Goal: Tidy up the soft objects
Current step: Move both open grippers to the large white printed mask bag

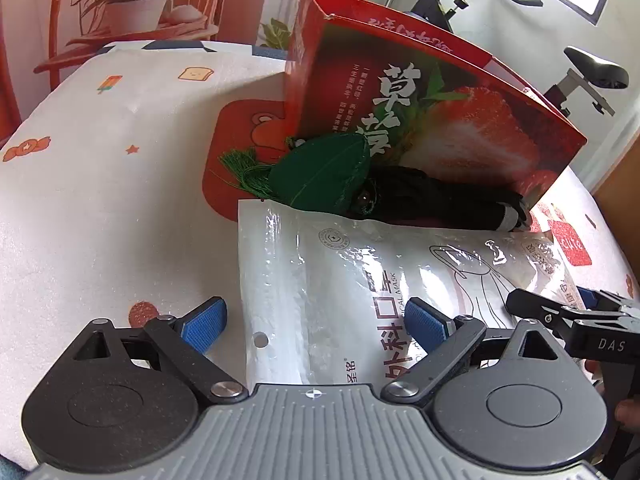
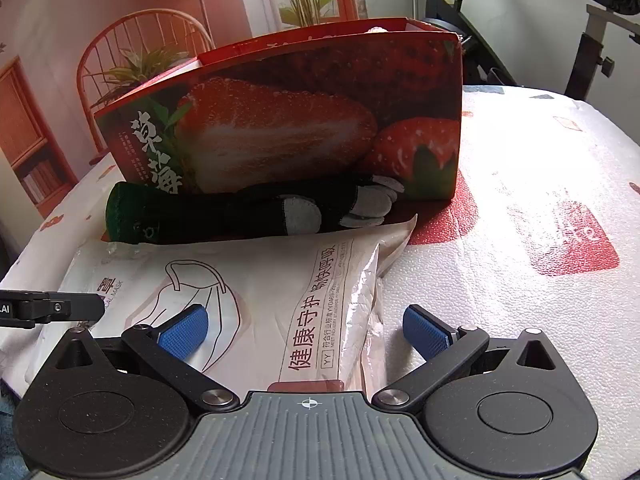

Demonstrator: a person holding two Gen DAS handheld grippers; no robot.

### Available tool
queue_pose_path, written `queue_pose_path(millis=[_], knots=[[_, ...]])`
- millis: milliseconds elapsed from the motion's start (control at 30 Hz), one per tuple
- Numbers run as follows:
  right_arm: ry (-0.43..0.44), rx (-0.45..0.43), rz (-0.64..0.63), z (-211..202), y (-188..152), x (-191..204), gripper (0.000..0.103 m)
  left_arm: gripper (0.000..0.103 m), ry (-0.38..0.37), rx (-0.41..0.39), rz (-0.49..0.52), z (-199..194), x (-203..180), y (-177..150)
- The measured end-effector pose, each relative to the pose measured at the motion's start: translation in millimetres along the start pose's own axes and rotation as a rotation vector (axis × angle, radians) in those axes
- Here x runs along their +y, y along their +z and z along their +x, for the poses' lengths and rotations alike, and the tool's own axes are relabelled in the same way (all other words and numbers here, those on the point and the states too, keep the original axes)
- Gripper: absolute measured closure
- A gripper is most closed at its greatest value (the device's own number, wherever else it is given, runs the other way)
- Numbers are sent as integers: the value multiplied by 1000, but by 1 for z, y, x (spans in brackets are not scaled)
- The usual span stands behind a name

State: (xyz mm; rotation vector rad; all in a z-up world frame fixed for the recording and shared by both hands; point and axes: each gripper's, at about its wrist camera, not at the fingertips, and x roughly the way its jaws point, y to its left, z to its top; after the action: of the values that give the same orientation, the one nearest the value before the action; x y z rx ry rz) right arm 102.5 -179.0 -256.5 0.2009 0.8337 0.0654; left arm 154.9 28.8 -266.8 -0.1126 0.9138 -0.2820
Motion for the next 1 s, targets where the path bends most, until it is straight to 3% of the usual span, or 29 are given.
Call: queue_pose_path(millis=[400,800,900,1000], knots=[[-2,0,4,2,1,0,0,0,-7,-29,15,1,-2,-6],[2,103,-5,12,16,2,0,0,2,-1,13,6,-2,5],[-4,116,-7,12,19,3,0,1,3,9,7,9,-2,9],[5,125,-12,13,21,4,0,10,-14,9,3,9,-3,13]])
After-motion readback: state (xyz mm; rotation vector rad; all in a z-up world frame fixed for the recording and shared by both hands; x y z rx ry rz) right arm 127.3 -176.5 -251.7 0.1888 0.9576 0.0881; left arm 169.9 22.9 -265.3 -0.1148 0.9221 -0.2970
